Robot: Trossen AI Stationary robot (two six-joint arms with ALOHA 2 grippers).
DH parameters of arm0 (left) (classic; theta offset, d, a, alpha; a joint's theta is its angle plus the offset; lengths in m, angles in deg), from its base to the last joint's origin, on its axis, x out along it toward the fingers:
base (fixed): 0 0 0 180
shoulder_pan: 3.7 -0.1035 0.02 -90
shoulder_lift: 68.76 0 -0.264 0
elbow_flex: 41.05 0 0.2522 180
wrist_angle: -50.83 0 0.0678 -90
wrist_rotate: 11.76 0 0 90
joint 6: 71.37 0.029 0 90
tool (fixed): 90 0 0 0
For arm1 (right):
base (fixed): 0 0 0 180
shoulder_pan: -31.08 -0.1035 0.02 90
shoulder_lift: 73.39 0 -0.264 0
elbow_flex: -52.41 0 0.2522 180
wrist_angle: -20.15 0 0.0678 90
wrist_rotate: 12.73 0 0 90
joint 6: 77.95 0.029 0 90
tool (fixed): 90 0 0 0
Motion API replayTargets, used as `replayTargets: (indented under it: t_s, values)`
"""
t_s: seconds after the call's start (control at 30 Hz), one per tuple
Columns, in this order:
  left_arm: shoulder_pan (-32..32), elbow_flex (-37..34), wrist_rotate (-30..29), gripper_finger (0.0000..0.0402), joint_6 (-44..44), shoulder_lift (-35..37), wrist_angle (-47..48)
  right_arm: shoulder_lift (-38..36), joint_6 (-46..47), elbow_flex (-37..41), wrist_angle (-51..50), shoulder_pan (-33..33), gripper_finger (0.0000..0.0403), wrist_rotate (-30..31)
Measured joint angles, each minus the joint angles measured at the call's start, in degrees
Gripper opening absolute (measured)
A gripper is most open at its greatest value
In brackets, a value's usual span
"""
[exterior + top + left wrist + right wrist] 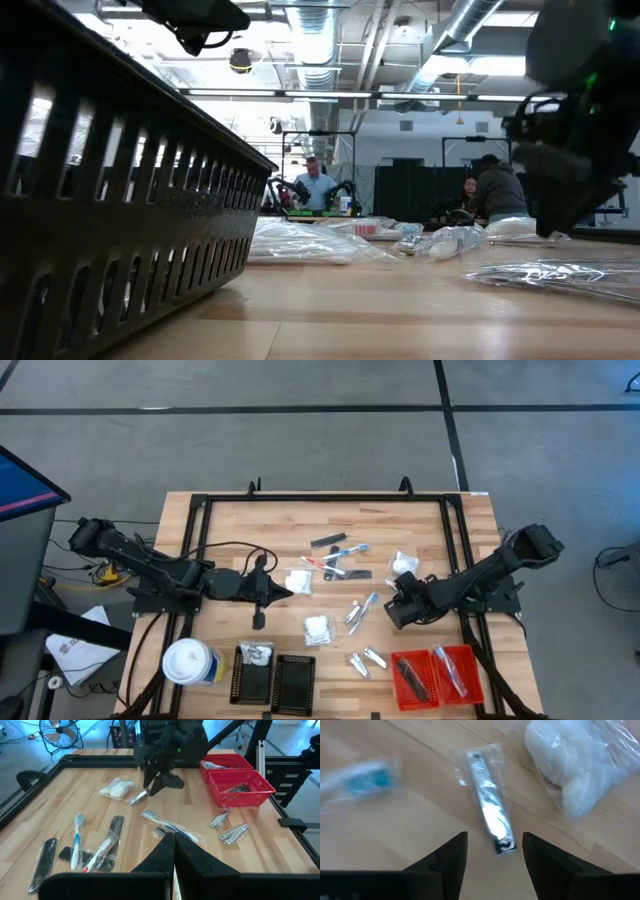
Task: Pick & Place Travel size toiletries
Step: Put the nail cutter into the right black bin
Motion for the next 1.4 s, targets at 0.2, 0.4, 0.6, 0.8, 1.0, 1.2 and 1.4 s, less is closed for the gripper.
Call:
replayTargets:
  t_s: [0.2, 0.4, 0.6, 0.8, 1.0, 1.2, 1.4]
  values:
    - [0.00, 0.00, 0.02, 0.0001, 0.00, 0.00, -0.20, 4.94, -0.01, -0.34, 0.31, 1.53, 0.0162, 0.46]
    - [0.00, 0.00, 0.04, 0.0001, 0.00, 0.00, -0.23, 5.26, -0.26, -0.23, 1.44, 2.07, 0.0133, -0.04]
    - [0.02, 0.02, 0.05, 0.0001, 0.00, 0.00, -0.29, 3.64, -0.43, -0.09, 2.78, 1.91, 0.0070, -0.37]
    - [0.01, 0.02, 0.22, 0.0001, 0.00, 0.04, -0.42, 2.82, -0.90, 0.04, 3.42, 1.91, 0.0045, -0.27]
    - [0.00, 0.04, 0.22, 0.0001, 0.08, 0.04, -0.44, 0.17, -5.50, -0.87, 9.07, -0.03, 0.0066, 3.22]
    - [0.00, 0.04, 0.20, 0.0001, 0.15, 0.04, -0.69, -3.77, -14.81, -2.10, 19.24, -2.28, 0.0051, 7.40]
    - [0.02, -0.17, 0.23, 0.0001, 0.00, -0.24, -3.77, -6.86, -30.50, -2.23, 37.24, -5.36, 0.0045, 10.84]
